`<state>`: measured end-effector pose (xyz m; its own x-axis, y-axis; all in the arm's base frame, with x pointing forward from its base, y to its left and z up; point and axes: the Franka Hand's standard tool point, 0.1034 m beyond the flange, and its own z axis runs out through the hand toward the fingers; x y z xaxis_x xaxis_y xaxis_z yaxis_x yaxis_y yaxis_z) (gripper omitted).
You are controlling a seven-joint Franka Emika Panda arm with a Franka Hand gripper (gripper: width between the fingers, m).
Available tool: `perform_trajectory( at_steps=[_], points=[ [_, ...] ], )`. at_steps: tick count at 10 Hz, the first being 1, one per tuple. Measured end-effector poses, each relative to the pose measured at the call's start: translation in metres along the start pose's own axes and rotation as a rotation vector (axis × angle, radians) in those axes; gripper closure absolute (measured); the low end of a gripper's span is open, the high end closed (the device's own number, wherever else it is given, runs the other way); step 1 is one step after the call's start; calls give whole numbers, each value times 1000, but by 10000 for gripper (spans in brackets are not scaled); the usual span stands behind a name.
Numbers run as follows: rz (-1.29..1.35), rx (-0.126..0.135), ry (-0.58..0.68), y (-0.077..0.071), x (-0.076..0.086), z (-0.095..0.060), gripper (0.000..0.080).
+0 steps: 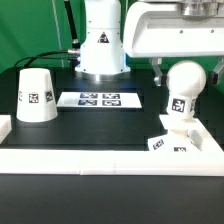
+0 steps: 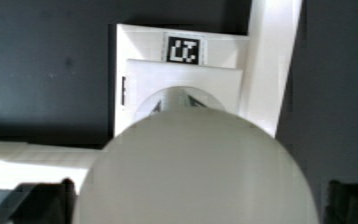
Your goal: Assemble lamp
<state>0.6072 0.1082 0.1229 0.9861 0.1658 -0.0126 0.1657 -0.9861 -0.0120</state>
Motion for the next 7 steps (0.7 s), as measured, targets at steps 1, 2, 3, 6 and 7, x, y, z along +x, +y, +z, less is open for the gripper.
perform_trajectory(
  at_steps=[1,2,3,6,7],
  points=[
    [-123,-11,8,0,1,1,100],
    [-196,-12,7,1,2,2,100],
    [-303,-13,5,1,2,3,100],
    [-528,-15,4,-1,2,2,100],
    [-594,-15,3,0,2,3,100]
  ],
)
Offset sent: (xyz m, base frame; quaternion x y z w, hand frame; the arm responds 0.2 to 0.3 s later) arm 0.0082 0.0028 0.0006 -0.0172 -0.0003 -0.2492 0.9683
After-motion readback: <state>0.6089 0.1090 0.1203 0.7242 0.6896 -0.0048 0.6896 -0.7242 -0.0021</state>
